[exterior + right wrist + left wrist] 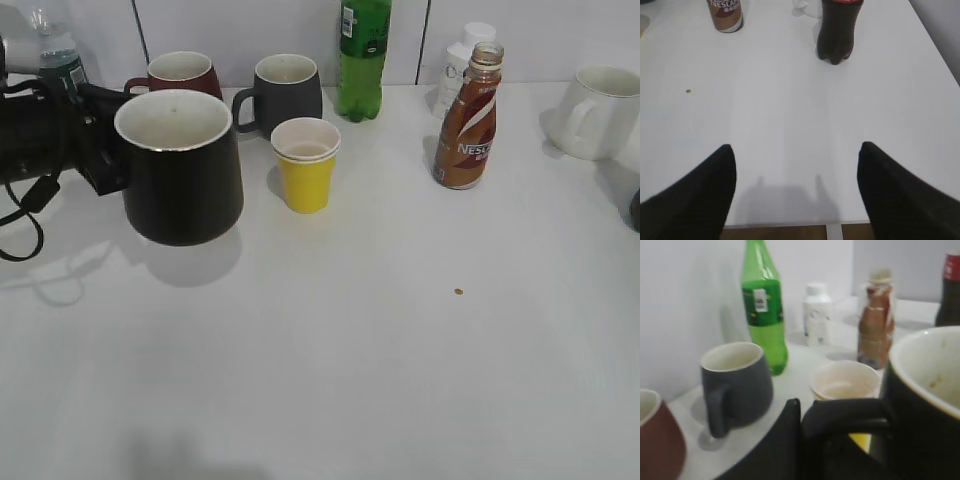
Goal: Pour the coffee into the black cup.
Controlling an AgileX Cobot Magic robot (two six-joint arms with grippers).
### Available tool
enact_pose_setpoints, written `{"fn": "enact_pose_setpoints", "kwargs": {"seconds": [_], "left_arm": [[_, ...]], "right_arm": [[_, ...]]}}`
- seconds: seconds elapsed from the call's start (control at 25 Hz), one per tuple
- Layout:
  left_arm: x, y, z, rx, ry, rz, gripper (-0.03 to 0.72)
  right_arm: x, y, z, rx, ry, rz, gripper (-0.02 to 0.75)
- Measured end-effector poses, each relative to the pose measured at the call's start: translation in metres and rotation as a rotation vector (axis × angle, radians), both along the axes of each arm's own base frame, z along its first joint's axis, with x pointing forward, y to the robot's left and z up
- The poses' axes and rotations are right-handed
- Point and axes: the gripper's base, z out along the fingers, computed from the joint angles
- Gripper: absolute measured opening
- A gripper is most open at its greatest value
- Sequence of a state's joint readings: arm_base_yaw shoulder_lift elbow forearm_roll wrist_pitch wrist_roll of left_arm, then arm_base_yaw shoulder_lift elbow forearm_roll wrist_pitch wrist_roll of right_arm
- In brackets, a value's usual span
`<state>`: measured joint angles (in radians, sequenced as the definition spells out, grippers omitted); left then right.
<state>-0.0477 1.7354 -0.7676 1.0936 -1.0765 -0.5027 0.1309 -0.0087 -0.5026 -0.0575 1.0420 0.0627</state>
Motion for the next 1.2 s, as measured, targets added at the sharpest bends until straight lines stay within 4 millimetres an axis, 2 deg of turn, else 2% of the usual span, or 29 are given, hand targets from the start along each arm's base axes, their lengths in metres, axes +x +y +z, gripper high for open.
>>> {"fn": "enact_pose_setpoints", "kwargs": {"seconds": [0.32,0.44,0.52,0.72,0.84,1.0,1.12,1.2], "left_arm": [[-0.002,-0.001,-0.002,0.017,0.01,-0.029,0.034],[-0.002,-0.001,-0.002,0.017,0.011,-0.029,0.034],[-0.002,-0.001,-0.002,0.018,0.011,-0.03,0.034],[-0.002,-0.001,-0.002,0.018,0.011,-0.03,0.034],[-0.002,-0.001,-0.002,0.018,0.011,-0.03,0.034],[-0.002,-0.001,-0.002,0.018,0.011,-0.03,0.034],[-0.002,-0.001,-0.002,0.018,0.011,-0.03,0.034],[-0.002,-0.001,-0.002,0.018,0.011,-0.03,0.034]], "right_arm": [[0.0,0.0,0.0,0.0,0.001,0.0,0.589],[0.01,0.001,0.001,-0.008,0.055,0.001,0.589],[0.023,0.003,0.007,-0.033,0.084,0.011,0.589],[0.07,0.012,0.032,-0.021,-0.053,0.044,0.589],[0.101,0.019,0.039,0.035,-0.121,0.056,0.589],[0.136,0.024,0.04,0.051,-0.188,0.058,0.589],[0.156,0.025,0.03,0.035,-0.271,0.053,0.589],[0.166,0.026,0.014,0.026,-0.311,0.048,0.589]]}}
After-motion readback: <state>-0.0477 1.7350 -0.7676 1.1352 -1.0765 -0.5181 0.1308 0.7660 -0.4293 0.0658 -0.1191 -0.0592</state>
